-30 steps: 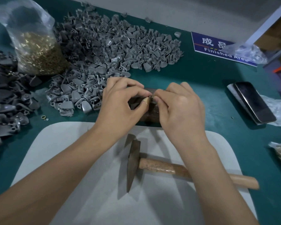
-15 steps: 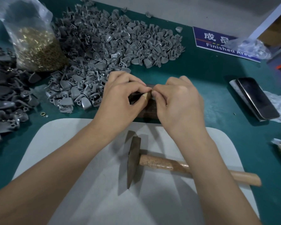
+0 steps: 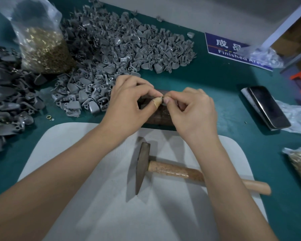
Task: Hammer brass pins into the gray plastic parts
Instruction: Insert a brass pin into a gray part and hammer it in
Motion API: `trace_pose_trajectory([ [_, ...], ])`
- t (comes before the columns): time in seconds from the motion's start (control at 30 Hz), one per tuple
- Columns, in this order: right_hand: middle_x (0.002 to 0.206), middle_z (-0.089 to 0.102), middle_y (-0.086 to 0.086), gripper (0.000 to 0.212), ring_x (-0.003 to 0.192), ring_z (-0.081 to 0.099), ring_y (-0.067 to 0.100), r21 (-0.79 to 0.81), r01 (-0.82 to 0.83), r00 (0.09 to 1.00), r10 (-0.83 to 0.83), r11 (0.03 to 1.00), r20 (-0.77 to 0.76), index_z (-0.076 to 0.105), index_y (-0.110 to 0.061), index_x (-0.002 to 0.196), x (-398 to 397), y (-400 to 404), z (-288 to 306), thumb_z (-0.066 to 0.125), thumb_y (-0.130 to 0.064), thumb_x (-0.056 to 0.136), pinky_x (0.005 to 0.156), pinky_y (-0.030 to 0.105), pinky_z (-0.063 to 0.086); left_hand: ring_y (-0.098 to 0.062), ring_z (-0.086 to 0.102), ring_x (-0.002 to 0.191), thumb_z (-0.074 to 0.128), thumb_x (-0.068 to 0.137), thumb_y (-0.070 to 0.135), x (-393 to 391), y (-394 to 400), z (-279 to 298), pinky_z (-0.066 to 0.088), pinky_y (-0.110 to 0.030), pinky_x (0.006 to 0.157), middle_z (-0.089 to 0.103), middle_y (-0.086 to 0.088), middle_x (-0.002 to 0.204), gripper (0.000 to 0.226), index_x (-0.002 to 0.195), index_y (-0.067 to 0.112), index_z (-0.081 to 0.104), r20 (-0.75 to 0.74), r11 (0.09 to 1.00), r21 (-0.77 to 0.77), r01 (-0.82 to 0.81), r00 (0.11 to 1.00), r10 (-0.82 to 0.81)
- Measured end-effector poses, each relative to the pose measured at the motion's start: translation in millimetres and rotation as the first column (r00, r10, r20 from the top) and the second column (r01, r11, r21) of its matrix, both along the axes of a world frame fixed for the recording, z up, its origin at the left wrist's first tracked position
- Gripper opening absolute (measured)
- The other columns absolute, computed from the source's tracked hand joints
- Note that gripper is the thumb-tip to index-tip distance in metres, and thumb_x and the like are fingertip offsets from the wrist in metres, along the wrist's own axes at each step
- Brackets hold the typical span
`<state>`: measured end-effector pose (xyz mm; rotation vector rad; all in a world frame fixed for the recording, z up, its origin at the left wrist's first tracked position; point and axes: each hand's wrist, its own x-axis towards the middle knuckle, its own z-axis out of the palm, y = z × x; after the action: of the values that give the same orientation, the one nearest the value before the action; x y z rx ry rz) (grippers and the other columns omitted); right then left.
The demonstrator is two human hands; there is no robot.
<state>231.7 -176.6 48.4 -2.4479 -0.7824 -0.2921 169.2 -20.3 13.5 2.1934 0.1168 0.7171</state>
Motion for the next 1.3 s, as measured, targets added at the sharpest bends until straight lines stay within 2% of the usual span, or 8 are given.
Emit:
trace_pose_trajectory([
  [0.23,0.093,0.060,-0.001,0.021,0.089,0.053,0.024,0.132,-0.058,0.990,0.040,0.990,0.135,0.072,-0.018,0.115,-36.8,-24.8,-2.4,0.068,-0.028,0.097,0.081,0.038,0.046,-0.018,0.044,0.115,0.075,0.090,0.028,0.4,0.7,0.2,0.040,-0.037,0.101,0.064,0.011,0.101,0.009,0.097,0.024,0.079,0.006,1.000,0.012,0.001,1.000,-0.001],
  [0.4,0.104,0.059,0.001,0.028,0.092,0.056,0.025,-0.240,-0.314,0.933,0.345,0.918,0.099,0.071,-0.017,0.116,-88.5,-73.9,-20.7,0.056,-0.037,0.103,0.076,0.041,0.050,-0.018,0.044,0.116,0.076,0.090,0.027,-0.4,0.2,-0.4,0.039,-0.038,0.103,0.064,0.011,0.100,0.009,0.098,0.023,0.080,-0.005,1.000,-0.016,-0.003,1.000,0.003],
  [0.6,0.094,0.062,0.000,0.026,0.074,0.061,0.024,-0.450,-0.291,0.892,0.409,0.844,0.191,0.071,-0.018,0.104,-94.0,-99.1,-11.3,0.055,-0.038,0.097,0.063,0.038,0.052,-0.017,0.042,0.117,0.077,0.089,0.031,0.5,1.0,0.2,0.037,-0.037,0.106,0.062,0.013,0.102,0.010,0.096,0.026,0.080,-0.035,0.997,-0.073,0.006,0.999,-0.008],
  [0.7,0.098,0.062,-0.003,0.023,0.057,0.061,0.024,-0.378,-0.149,0.947,0.242,0.914,0.211,0.059,-0.027,0.109,-81.5,-106.4,13.1,0.050,-0.043,0.096,0.046,0.033,0.046,-0.016,0.043,0.116,0.078,0.088,0.035,1.0,2.7,1.7,0.037,-0.037,0.105,0.063,0.013,0.101,0.010,0.096,0.030,0.081,-0.026,0.996,-0.088,0.001,1.000,-0.003],
  [0.83,0.091,0.062,-0.017,0.018,0.074,0.063,0.022,-0.158,0.067,0.996,-0.056,0.985,0.070,0.048,-0.038,0.110,-59.9,-99.9,31.8,0.061,-0.041,0.098,0.064,0.044,0.050,-0.016,0.044,0.114,0.078,0.088,0.035,-0.1,0.2,4.1,0.038,-0.035,0.102,0.064,0.010,0.100,0.012,0.096,0.028,0.082,-0.006,0.998,-0.063,-0.017,1.000,0.017],
  [0.97,0.078,0.063,-0.017,0.018,0.070,0.058,0.007,0.057,0.054,0.975,-0.040,0.997,-0.220,0.054,-0.035,0.102,-37.3,-81.0,34.8,0.068,-0.040,0.093,0.065,0.029,0.045,-0.015,0.043,0.114,0.078,0.089,0.034,-2.0,0.3,3.0,0.034,-0.026,0.100,0.065,0.010,0.100,0.013,0.098,0.026,0.082,-0.006,0.998,-0.055,-0.017,1.000,0.017],
  [1.07,0.072,0.064,-0.007,0.005,0.057,0.048,0.009,0.031,-0.020,0.962,0.027,0.999,-0.270,0.060,-0.032,0.099,-28.2,-66.4,38.4,0.062,-0.037,0.100,0.058,0.027,0.038,-0.014,0.043,0.113,0.077,0.089,0.035,-2.2,0.9,2.6,0.032,-0.023,0.098,0.064,0.012,0.099,0.012,0.098,0.028,0.082,-0.004,0.999,-0.047,-0.017,1.000,0.017],
  [1.3,0.075,0.062,-0.007,0.033,0.071,0.057,0.021,-0.117,0.041,0.953,-0.074,0.992,-0.292,0.060,-0.025,0.096,-13.5,-44.0,42.2,0.035,-0.043,0.108,0.070,0.043,0.049,-0.023,0.050,0.106,0.080,0.087,0.030,-2.3,-0.3,4.8,0.043,-0.044,0.094,0.067,0.003,0.089,0.012,0.097,0.024,0.083,0.007,0.999,-0.035,-0.017,1.000,0.018],
])
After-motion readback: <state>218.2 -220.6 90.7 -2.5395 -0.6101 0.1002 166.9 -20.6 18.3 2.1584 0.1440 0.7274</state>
